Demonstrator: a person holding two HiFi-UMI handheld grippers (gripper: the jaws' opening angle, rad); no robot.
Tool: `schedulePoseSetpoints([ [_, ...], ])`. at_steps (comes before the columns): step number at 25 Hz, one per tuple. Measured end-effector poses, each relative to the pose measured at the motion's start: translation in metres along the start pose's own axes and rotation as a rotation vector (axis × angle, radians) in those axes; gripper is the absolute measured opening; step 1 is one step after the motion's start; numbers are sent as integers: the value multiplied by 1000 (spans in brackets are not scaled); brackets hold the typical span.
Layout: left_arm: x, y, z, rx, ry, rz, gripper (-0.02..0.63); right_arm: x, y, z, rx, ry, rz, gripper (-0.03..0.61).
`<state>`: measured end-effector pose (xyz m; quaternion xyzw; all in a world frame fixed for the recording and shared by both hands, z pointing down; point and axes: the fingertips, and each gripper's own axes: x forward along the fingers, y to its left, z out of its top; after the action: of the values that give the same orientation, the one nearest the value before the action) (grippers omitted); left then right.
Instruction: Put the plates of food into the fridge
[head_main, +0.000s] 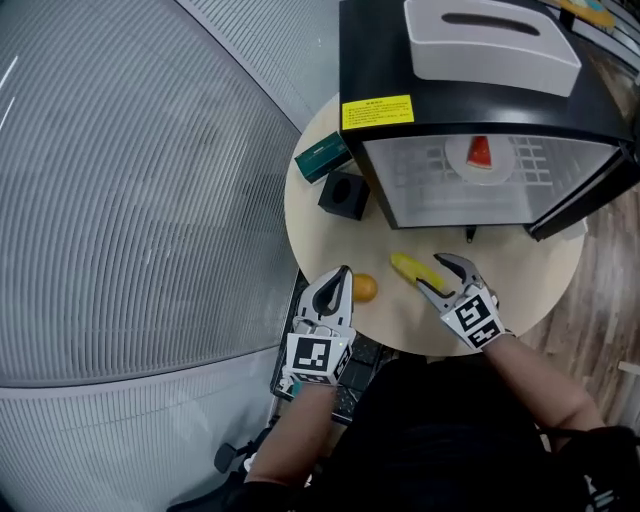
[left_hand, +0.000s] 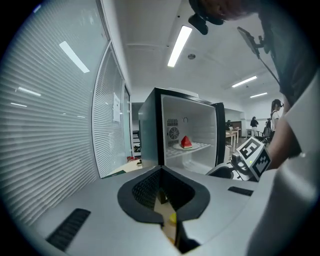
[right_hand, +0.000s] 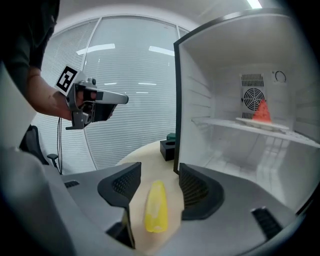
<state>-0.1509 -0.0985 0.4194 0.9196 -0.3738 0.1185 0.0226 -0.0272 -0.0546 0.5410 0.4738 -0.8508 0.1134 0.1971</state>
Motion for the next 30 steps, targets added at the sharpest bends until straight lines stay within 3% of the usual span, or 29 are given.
schedulePoseSetpoints([
  [10, -20, 48, -41, 3, 61, -33, 5, 52, 20, -58, -1, 148, -70, 220],
  [18, -28, 74, -54, 22, 53, -52, 5, 77, 19, -98, -26, 281, -125, 220],
  [23, -21, 78, -53, 10, 48, -62, 5, 83, 17, -113, -113, 350, -137, 221],
  [30, -3, 63, -42, -15, 16, -87, 5, 91, 10, -120, -54, 398, -114, 220],
])
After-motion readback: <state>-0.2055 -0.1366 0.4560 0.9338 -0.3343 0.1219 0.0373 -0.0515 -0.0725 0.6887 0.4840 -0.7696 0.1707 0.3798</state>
